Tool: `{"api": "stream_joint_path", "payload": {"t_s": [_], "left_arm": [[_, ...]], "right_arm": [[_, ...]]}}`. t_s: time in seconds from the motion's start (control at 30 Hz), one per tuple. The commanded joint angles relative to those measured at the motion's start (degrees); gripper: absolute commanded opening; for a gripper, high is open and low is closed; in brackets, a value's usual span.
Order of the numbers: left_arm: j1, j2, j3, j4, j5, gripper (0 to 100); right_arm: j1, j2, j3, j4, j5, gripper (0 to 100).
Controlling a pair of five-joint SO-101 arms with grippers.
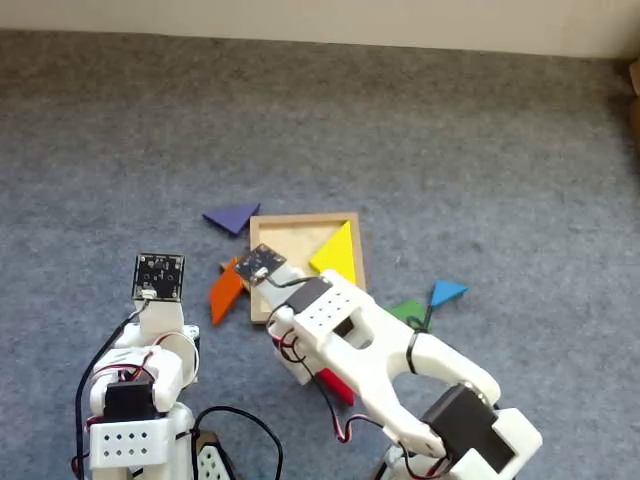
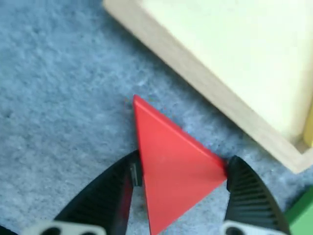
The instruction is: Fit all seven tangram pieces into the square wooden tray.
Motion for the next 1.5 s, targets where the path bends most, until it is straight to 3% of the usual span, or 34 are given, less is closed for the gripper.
{"api": "stream_joint_path", "payload": {"t_s": [0.0, 0.2, 0.53, 0.73, 0.93, 1.07, 1.47], "left_arm": [[0.31, -0.57, 1.54, 0.18, 0.18, 0], [0.31, -0.57, 1.54, 0.18, 0.18, 0], [0.31, -0.57, 1.54, 0.18, 0.18, 0], [0.31, -0.57, 1.54, 0.18, 0.18, 0], [0.31, -0.57, 1.54, 0.18, 0.18, 0], [0.31, -0.57, 1.54, 0.18, 0.18, 0], [0.31, -0.57, 1.54, 0.18, 0.18, 0]], "right_arm": [[2.51, -2.33, 0.04, 0.57, 0.00, 21.8], [2.51, -2.33, 4.09, 0.13, 0.00, 31.5], [2.51, -2.33, 4.44, 0.22, 0.00, 31.7], [2.51, -2.33, 4.44, 0.22, 0.44, 20.8], [2.51, -3.12, 4.35, 1.10, 0.09, 20.4], [2.42, -3.56, 3.03, 7.08, 0.44, 20.4], [2.59, -14.73, -1.36, 7.34, 0.53, 20.4]]}}
